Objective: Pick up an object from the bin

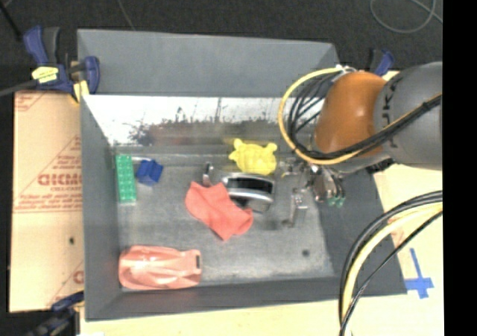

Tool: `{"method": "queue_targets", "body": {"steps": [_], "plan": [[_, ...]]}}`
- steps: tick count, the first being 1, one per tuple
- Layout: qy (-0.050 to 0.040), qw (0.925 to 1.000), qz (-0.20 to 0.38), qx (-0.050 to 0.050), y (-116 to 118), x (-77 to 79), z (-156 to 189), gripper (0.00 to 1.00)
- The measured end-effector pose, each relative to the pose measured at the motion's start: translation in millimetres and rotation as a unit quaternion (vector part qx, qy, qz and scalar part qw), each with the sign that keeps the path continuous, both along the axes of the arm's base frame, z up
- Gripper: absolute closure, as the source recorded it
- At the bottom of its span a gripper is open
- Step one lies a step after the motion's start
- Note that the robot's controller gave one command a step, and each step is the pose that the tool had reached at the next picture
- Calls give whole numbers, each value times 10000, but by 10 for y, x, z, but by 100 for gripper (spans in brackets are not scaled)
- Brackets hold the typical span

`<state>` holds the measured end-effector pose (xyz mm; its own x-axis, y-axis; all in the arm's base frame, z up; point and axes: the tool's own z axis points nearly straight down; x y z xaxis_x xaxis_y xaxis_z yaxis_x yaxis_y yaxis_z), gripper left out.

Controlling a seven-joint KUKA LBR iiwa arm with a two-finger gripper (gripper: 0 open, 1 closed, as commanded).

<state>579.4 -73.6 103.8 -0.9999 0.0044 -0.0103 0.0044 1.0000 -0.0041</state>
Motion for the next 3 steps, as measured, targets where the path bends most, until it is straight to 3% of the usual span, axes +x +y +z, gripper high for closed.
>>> {"method": "queue_targets", "body": {"steps": [1,2,3], "plan": [[33,9991,427,20,296,151,-270,0],[-51,9964,841,-10,884,301,-314,100],[-51,9963,853,-12,884,301,-314,100]]}}
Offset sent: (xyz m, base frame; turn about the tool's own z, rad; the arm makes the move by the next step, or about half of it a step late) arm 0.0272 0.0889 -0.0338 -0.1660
